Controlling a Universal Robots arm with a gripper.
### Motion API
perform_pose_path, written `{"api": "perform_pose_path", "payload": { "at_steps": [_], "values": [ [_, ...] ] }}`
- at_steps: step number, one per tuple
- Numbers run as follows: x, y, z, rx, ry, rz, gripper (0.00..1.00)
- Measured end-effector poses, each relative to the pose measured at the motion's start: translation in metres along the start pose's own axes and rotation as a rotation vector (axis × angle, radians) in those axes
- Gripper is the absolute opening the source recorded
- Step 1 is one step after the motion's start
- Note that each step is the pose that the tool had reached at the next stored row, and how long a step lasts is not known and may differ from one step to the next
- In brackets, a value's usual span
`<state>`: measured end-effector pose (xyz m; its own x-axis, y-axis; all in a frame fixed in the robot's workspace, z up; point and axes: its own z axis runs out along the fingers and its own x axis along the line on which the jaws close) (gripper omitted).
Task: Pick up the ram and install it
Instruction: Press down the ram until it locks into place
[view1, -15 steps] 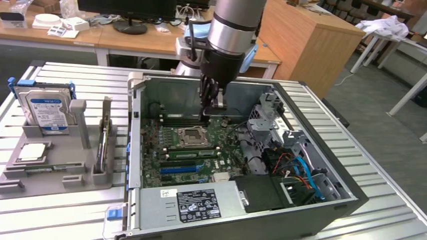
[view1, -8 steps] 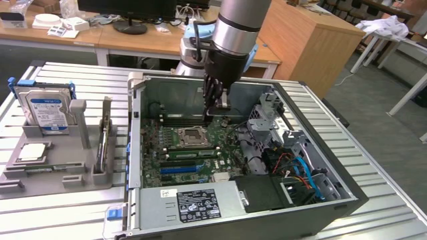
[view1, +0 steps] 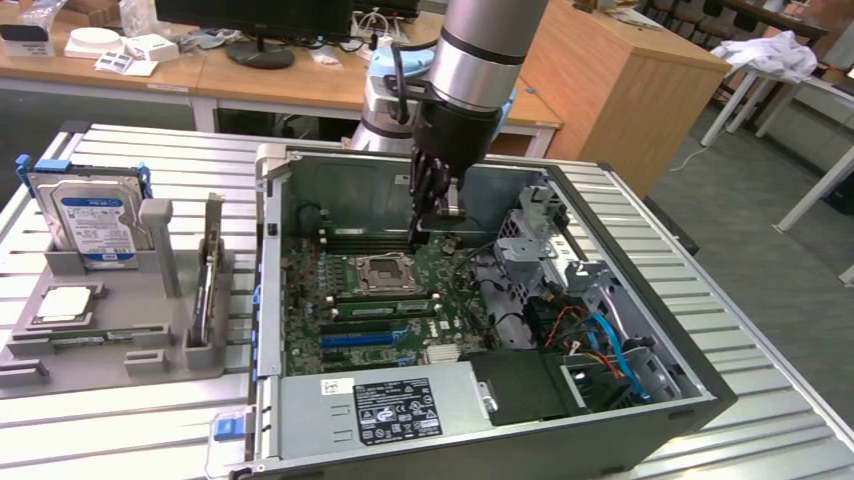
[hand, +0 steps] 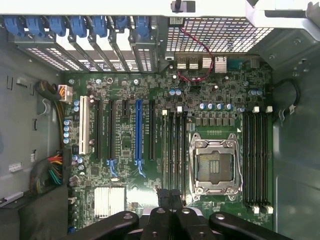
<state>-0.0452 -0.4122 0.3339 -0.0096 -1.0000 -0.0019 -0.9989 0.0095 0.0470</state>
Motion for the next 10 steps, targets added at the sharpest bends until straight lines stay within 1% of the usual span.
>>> {"api": "perform_pose_path", "payload": {
  "at_steps": [10],
  "values": [
    [0.0000,0.0000,0.0000,0.0000,0.0000,0.000,0.11]
  ]
}}
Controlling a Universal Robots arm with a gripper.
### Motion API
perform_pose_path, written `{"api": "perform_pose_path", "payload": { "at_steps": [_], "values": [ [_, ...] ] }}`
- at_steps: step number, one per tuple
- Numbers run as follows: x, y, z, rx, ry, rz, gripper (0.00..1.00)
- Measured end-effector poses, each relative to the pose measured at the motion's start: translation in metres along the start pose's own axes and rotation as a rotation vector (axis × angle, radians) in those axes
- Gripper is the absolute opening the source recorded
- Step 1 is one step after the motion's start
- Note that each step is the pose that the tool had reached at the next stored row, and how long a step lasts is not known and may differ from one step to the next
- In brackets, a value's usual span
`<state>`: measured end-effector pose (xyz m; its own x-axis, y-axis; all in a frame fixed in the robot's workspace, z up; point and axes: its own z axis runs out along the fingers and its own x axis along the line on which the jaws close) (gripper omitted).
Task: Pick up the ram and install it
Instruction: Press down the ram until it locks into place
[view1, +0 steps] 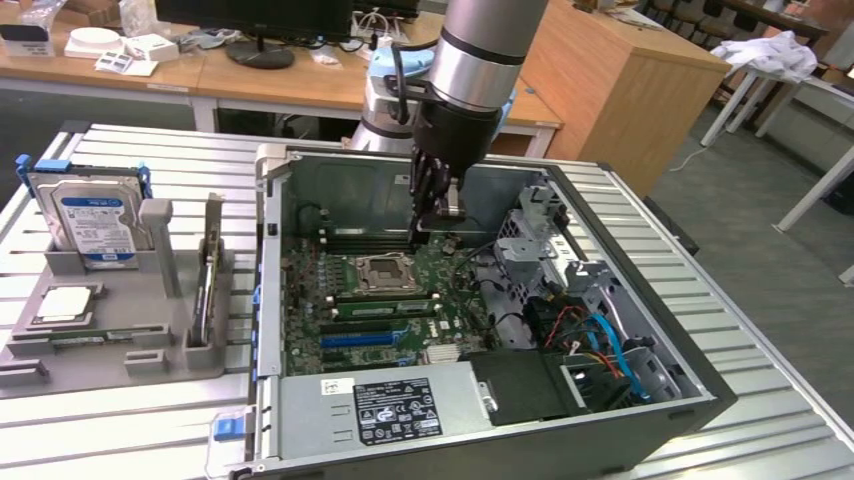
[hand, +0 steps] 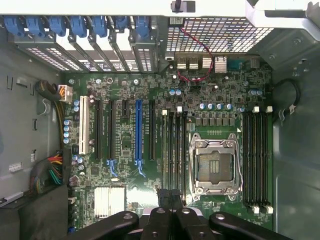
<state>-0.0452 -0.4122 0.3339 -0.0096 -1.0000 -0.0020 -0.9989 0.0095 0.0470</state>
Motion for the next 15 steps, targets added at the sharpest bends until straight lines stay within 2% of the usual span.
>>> {"api": "perform_pose_path", "payload": {
  "at_steps": [3,15],
  "values": [
    [0.0000,0.0000,0.0001,0.0001,-0.0006,0.012,0.11],
    [0.0000,0.0000,0.0005,0.0005,-0.0106,0.225,0.11]
  ]
}}
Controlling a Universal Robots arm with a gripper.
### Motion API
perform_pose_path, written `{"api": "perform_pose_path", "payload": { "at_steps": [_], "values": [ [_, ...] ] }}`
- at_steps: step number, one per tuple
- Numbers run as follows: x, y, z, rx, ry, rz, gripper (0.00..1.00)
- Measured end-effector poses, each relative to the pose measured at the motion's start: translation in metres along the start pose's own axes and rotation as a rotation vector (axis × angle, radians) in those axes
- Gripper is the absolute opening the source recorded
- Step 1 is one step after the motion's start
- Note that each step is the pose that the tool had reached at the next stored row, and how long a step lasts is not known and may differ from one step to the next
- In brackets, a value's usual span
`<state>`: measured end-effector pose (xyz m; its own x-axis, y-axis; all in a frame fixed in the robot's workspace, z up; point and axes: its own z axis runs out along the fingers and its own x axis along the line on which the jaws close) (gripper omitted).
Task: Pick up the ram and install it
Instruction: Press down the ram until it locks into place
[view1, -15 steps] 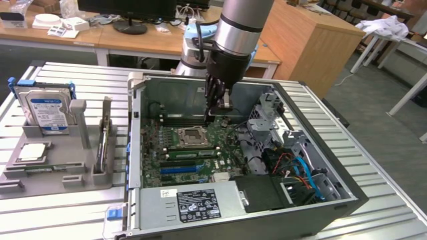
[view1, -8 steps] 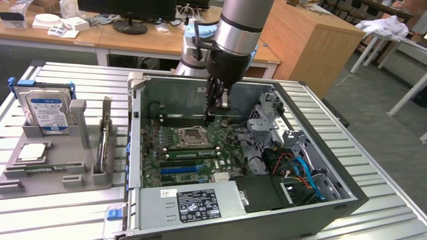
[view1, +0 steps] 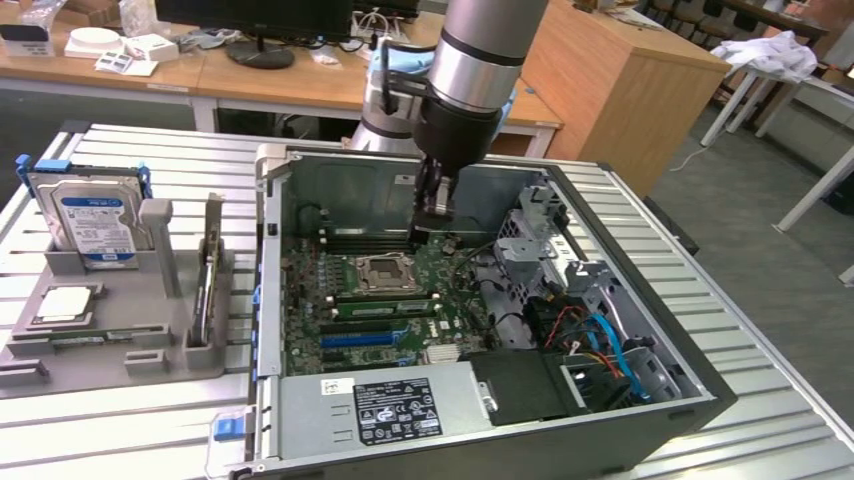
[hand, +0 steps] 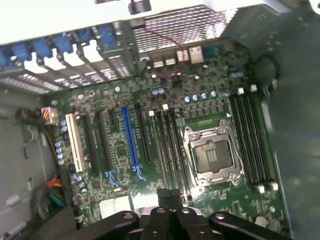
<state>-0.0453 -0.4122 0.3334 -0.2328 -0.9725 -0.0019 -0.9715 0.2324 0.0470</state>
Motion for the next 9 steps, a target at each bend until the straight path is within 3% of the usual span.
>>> {"api": "perform_pose_path", "payload": {
  "at_steps": [9],
  "values": [
    [0.0000,0.0000,0.0004,0.0003,-0.0076,0.160,0.11]
  ]
}}
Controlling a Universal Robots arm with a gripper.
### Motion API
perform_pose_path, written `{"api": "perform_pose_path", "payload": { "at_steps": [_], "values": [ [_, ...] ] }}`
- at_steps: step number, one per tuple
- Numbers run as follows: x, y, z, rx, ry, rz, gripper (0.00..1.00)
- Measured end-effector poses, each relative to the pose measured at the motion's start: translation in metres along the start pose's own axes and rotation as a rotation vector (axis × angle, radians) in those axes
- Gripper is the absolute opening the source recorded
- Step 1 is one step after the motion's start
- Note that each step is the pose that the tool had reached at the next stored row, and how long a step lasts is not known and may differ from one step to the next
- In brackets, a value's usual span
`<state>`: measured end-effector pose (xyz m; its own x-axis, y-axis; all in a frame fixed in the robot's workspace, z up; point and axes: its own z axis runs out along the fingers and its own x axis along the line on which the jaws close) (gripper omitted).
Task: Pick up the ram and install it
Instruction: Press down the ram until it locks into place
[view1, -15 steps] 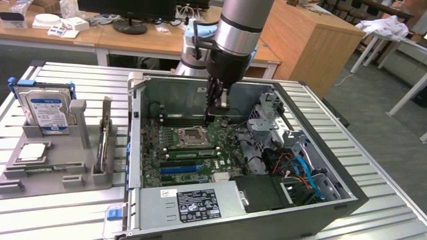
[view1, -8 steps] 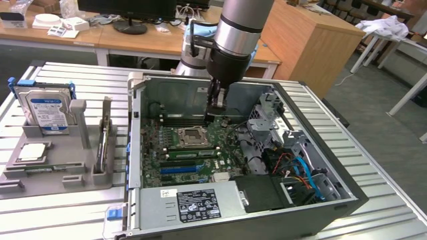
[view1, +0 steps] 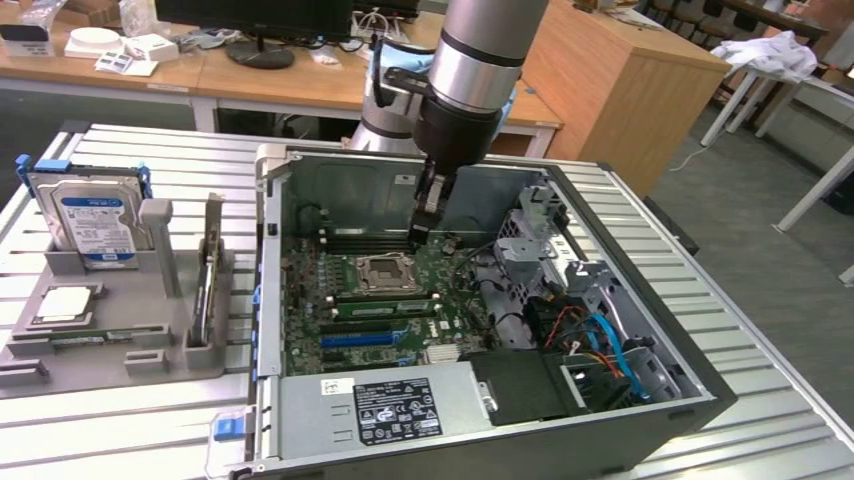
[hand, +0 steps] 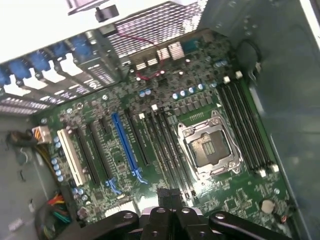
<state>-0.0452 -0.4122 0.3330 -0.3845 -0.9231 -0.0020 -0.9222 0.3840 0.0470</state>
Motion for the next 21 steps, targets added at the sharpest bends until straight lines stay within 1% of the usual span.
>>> {"api": "perform_pose_path", "payload": {
  "at_steps": [7,21],
  "values": [
    [0.0000,0.0000,0.0001,0.0003,-0.0055,0.118,0.11],
    [0.0000,0.0001,0.0001,0.0008,-0.0174,0.373,0.11]
  ]
}}
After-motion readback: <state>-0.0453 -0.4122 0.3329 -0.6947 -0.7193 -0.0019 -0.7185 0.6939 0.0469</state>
